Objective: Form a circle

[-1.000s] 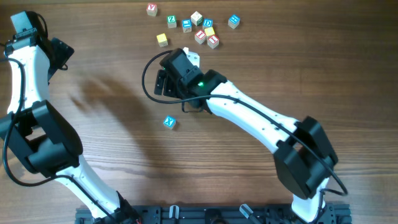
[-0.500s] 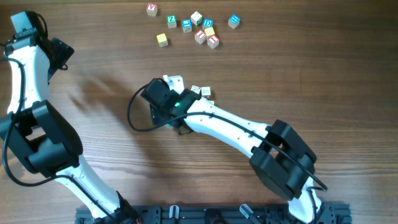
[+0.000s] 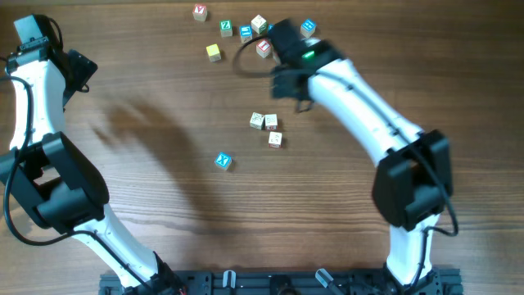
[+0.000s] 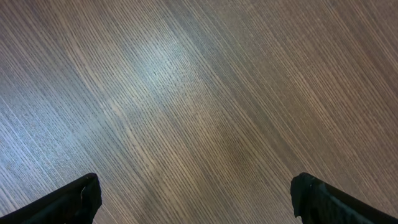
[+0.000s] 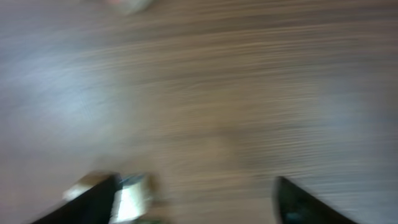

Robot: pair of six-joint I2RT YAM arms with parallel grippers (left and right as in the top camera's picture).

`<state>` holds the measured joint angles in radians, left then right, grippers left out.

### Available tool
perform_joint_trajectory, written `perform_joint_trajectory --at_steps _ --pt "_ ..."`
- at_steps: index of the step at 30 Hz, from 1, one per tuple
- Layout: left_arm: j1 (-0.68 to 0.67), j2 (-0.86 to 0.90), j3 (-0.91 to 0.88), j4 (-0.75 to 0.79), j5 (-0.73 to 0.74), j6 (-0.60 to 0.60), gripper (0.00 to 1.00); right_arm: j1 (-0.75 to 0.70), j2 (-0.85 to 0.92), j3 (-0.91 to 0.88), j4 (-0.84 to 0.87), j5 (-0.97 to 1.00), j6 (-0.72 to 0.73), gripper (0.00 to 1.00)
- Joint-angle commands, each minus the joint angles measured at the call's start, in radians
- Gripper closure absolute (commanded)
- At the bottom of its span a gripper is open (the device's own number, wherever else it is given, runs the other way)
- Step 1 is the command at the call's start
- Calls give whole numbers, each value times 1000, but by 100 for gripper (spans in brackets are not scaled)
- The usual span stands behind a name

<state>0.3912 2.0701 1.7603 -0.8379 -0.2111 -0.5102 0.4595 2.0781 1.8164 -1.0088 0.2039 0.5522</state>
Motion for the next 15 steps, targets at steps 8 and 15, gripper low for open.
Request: perform_joint_trajectory --at_steps 8,15 --pt "4 -12 11 -1 -2 8 0 -310 10 3 98 -10 -2 0" --pt "4 -12 11 -1 -2 8 0 -328 10 3 264 -11 -2 0"
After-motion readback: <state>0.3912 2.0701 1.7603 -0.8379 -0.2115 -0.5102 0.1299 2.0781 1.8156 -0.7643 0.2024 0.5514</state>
